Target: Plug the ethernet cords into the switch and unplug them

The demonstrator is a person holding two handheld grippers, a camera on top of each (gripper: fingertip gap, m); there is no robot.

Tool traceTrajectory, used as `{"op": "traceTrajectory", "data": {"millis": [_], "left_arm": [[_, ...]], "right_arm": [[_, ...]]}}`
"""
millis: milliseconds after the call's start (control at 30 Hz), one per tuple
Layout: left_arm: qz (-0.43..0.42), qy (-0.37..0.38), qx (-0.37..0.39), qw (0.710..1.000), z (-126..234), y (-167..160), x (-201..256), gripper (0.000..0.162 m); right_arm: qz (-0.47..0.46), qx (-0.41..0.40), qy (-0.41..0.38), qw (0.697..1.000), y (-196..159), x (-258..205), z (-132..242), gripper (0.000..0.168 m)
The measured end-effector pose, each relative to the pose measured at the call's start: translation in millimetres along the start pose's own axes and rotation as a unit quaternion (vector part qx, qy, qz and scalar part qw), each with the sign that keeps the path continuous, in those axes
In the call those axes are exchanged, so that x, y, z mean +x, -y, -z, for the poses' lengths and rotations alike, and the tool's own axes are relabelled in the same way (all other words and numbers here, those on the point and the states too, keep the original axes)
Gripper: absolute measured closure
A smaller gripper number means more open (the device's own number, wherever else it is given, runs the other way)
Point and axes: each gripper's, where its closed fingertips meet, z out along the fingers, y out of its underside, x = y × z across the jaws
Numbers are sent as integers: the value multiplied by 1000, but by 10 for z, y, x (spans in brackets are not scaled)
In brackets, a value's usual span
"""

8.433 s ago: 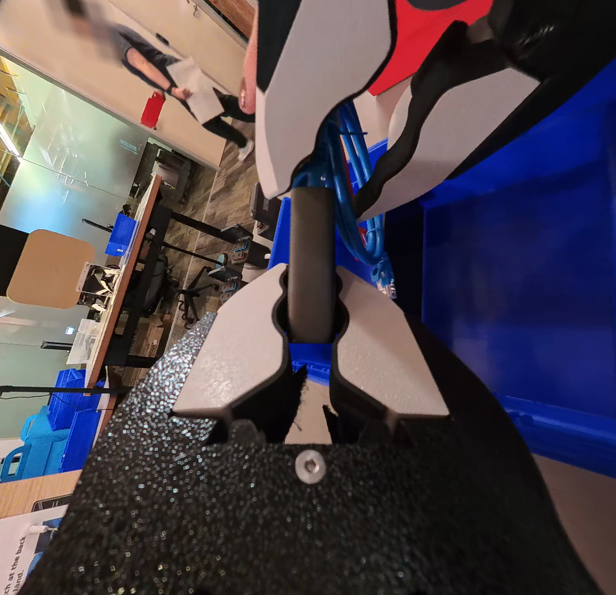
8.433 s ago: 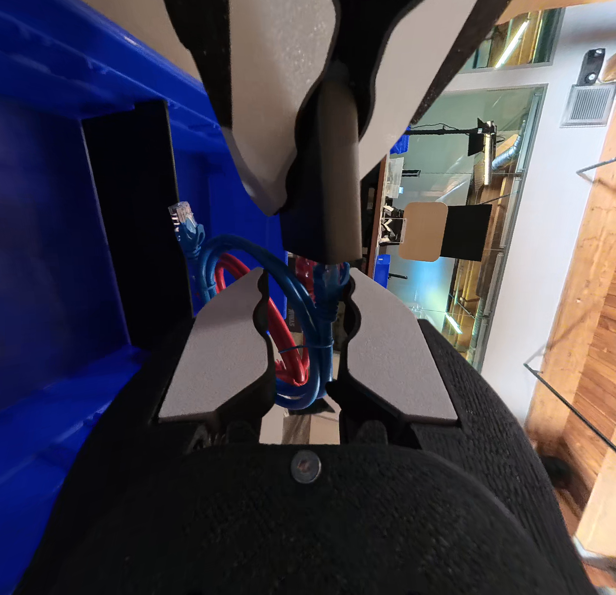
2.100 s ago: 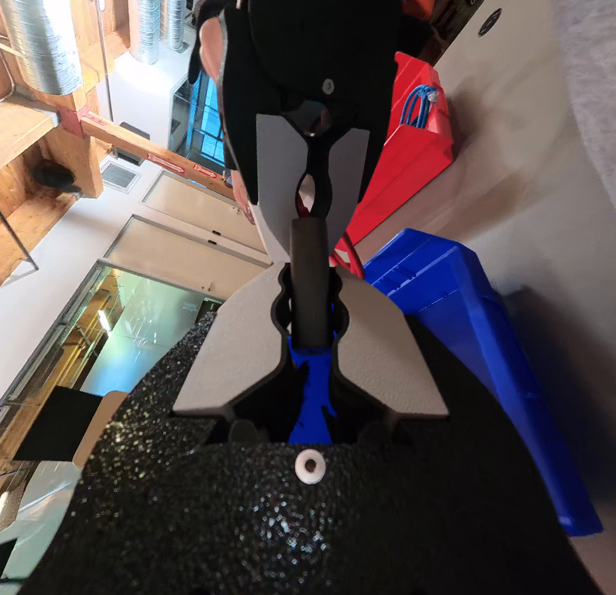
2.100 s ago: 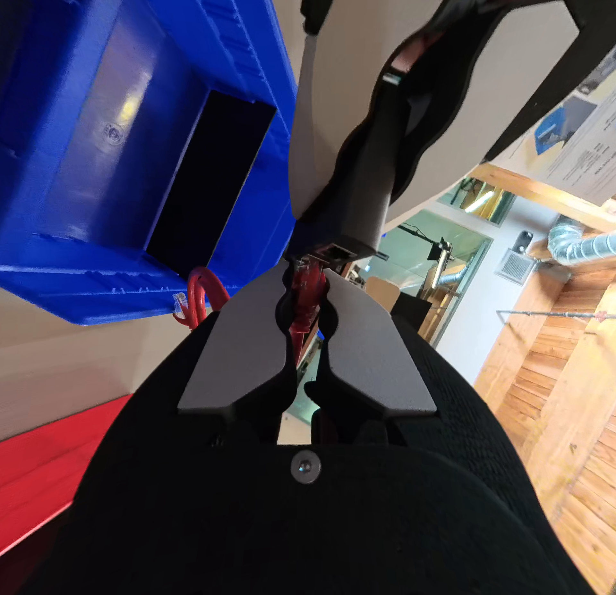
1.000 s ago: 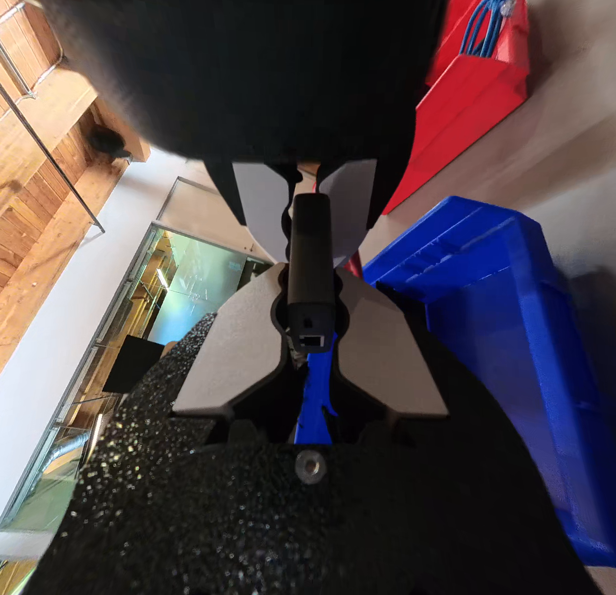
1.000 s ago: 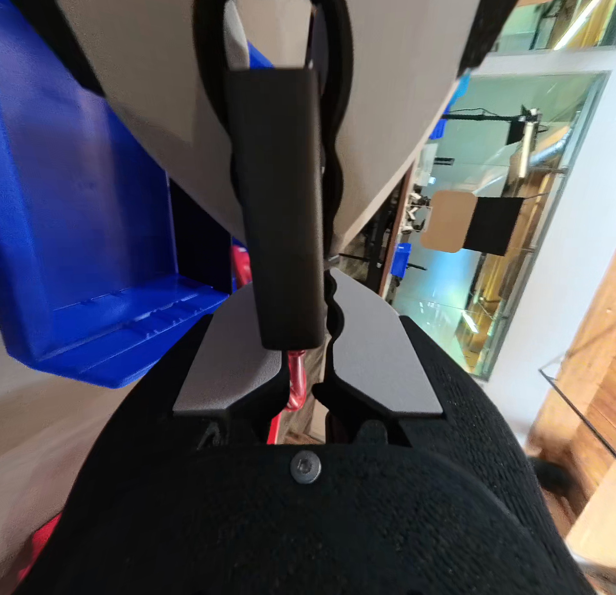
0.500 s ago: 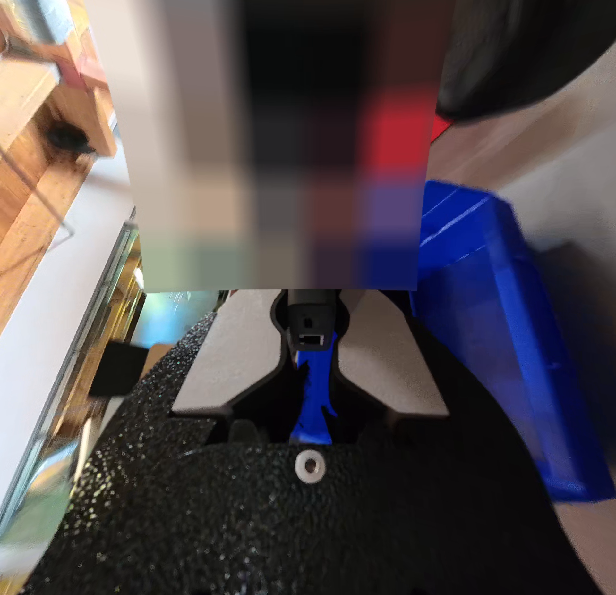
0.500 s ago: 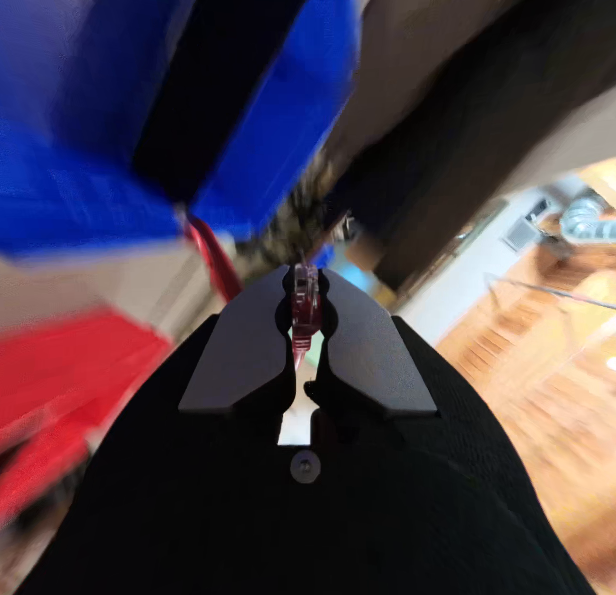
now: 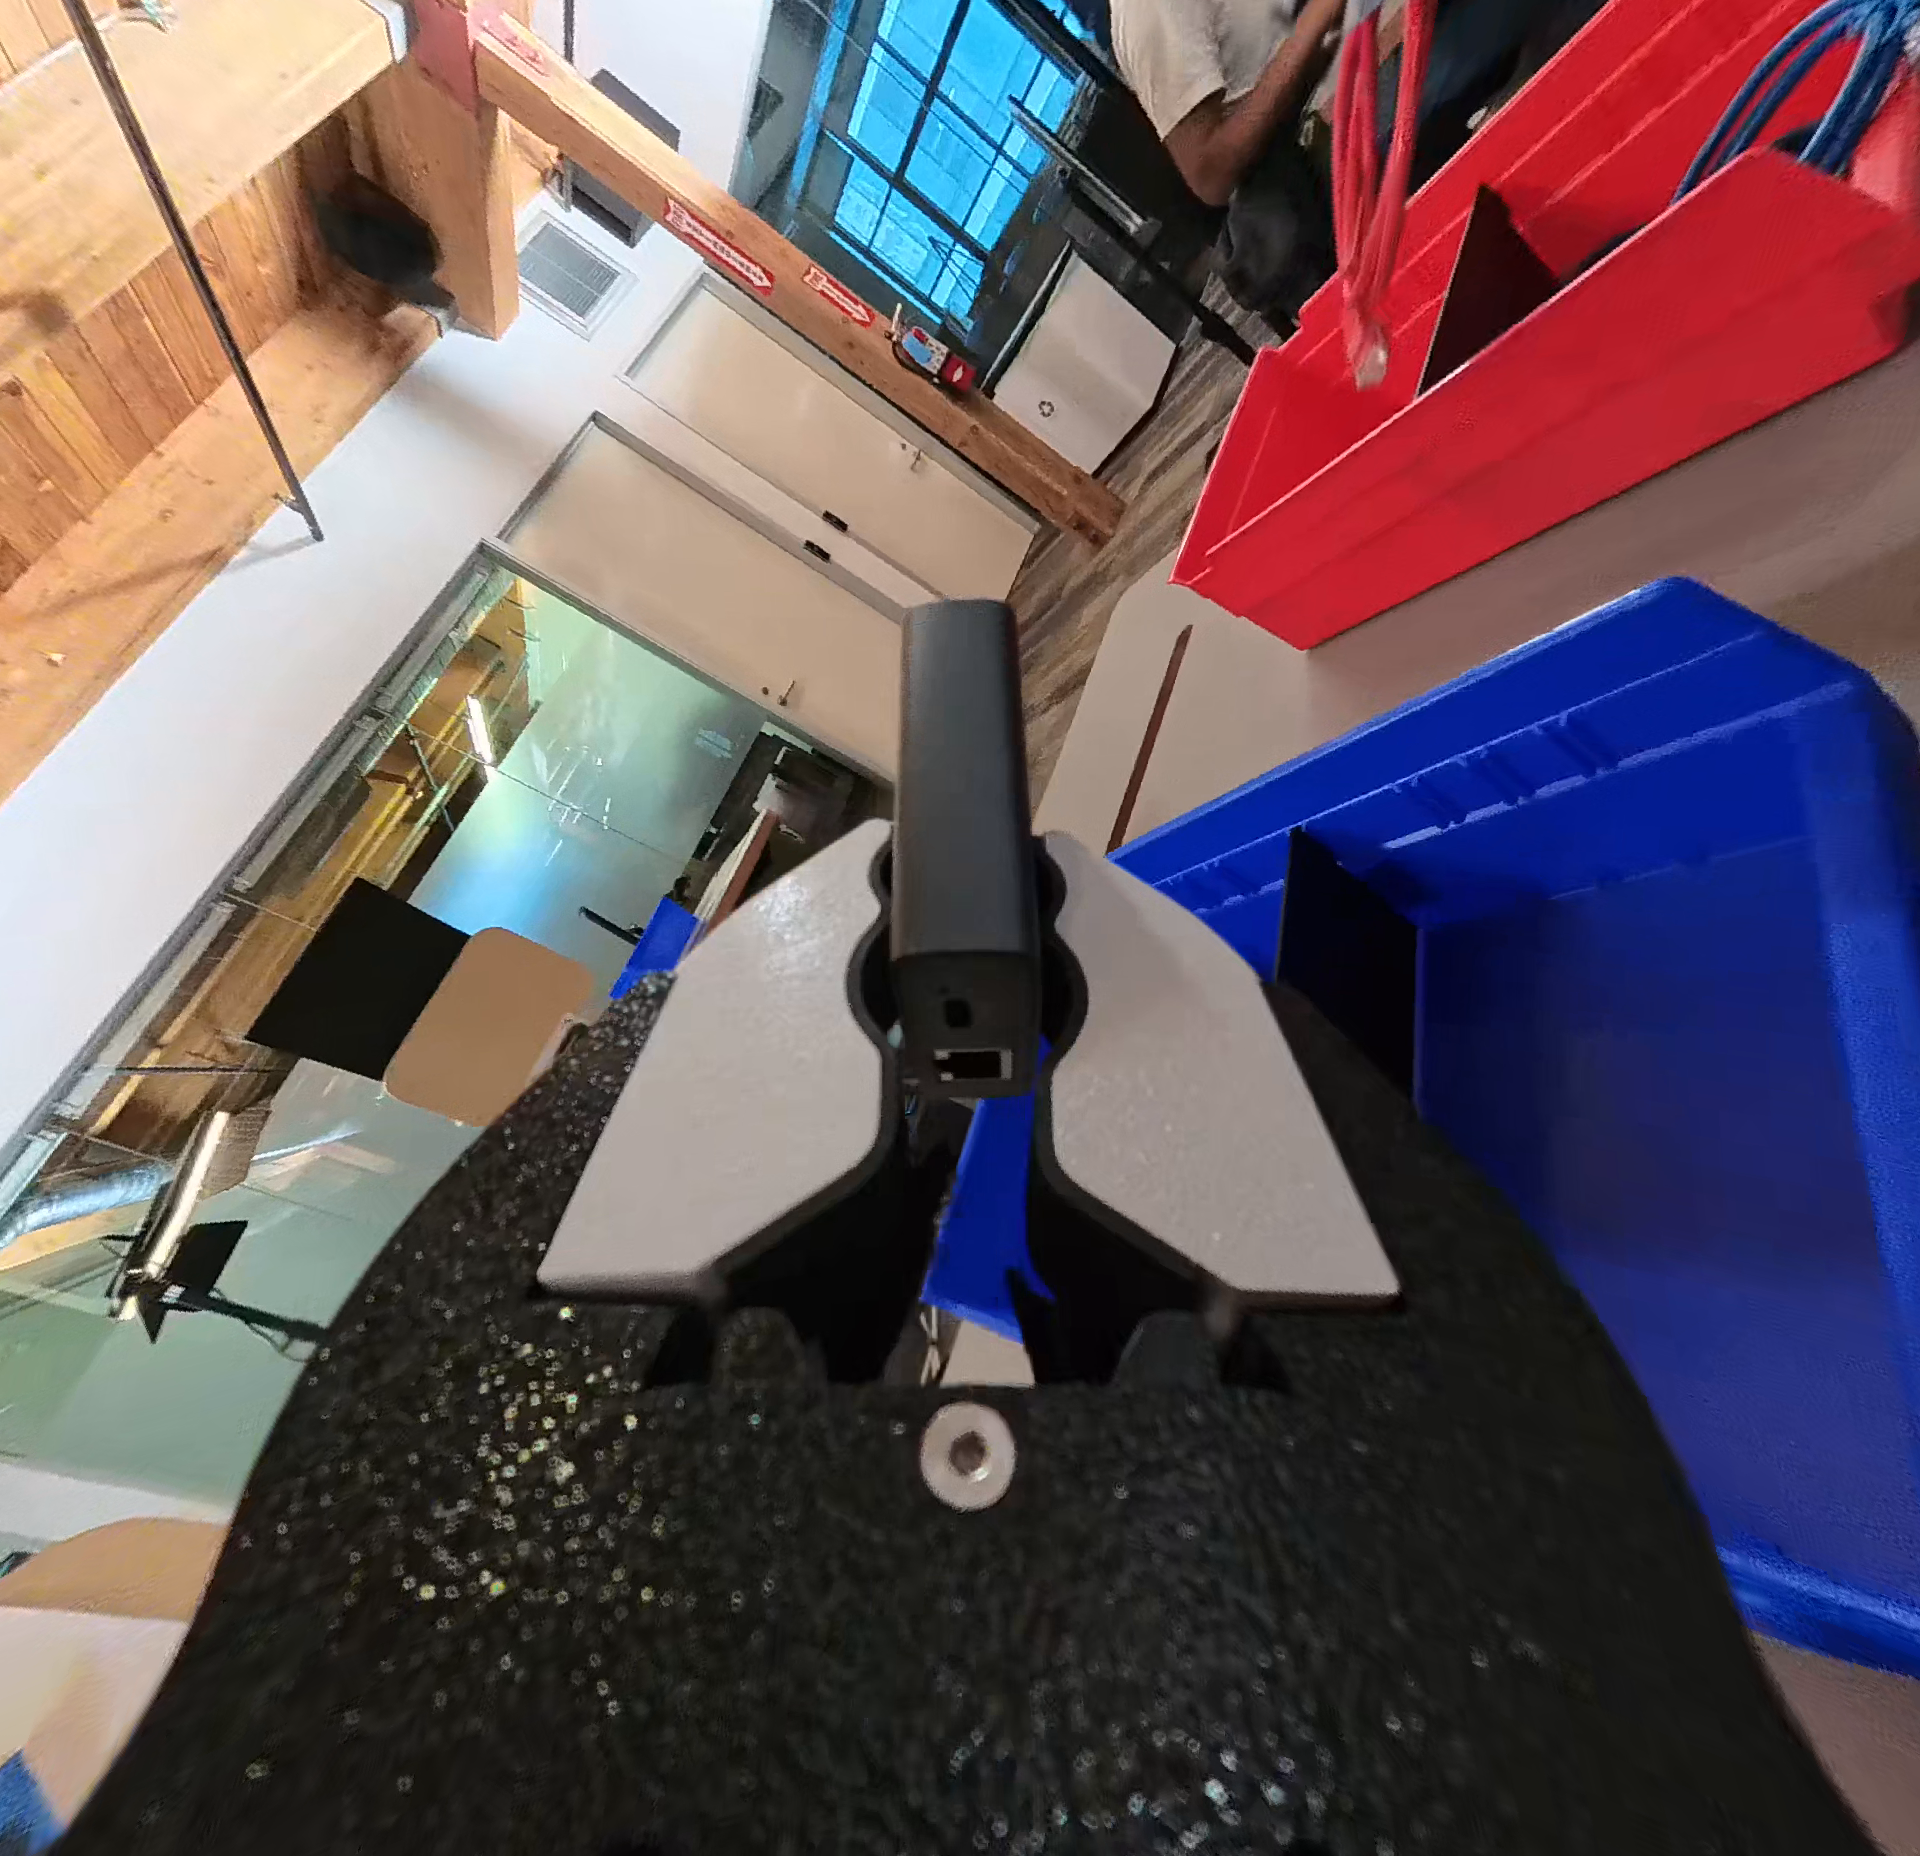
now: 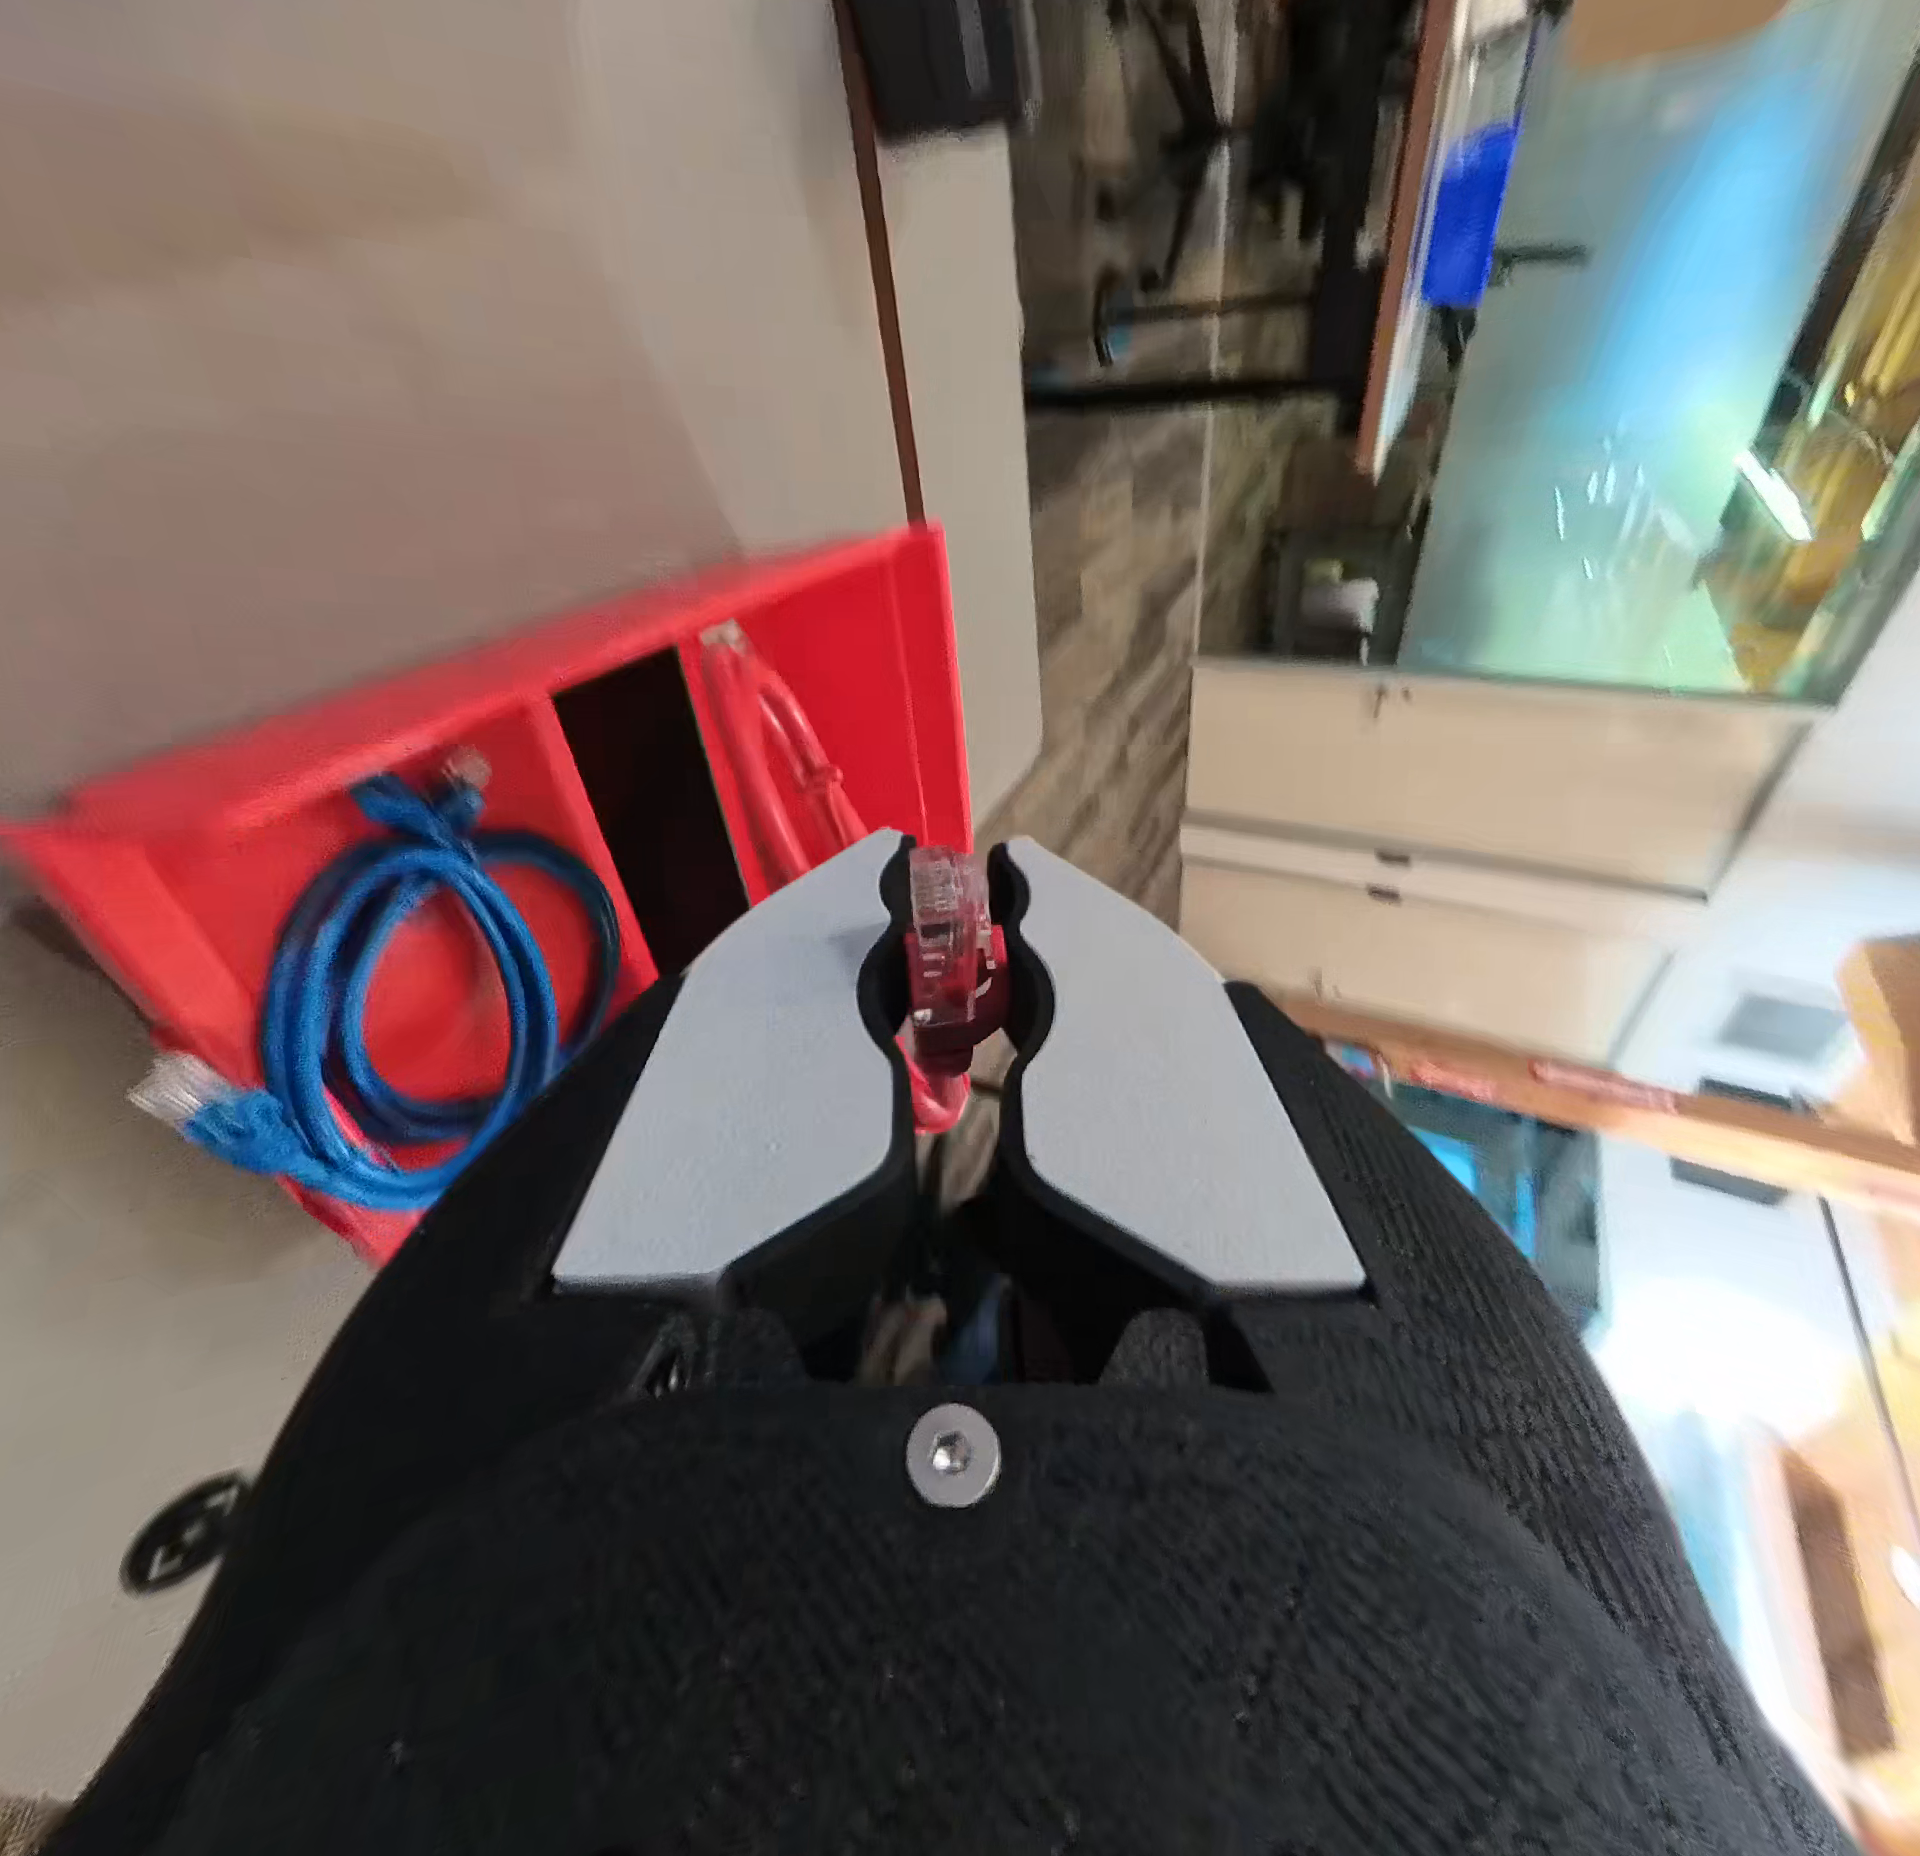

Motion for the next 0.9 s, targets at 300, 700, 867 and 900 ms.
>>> {"op": "traceTrajectory", "data": {"millis": [300, 700, 867, 900], "left_arm": [[37, -35, -1, 999, -224, -72, 167, 140], [142, -221, 88, 961, -1125, 662, 385, 141], [208, -338, 47, 917, -1866, 975, 656, 140], [216, -358, 25, 908, -2040, 1001, 741, 141]], "right_arm": [[-71, -77, 118, 987, -653, -883, -542, 135], [-342, 173, 66, 921, -395, 103, -304, 88], [-438, 229, -157, 855, -723, 813, 38, 99], [-467, 237, -202, 827, -804, 904, 143, 104]]}}
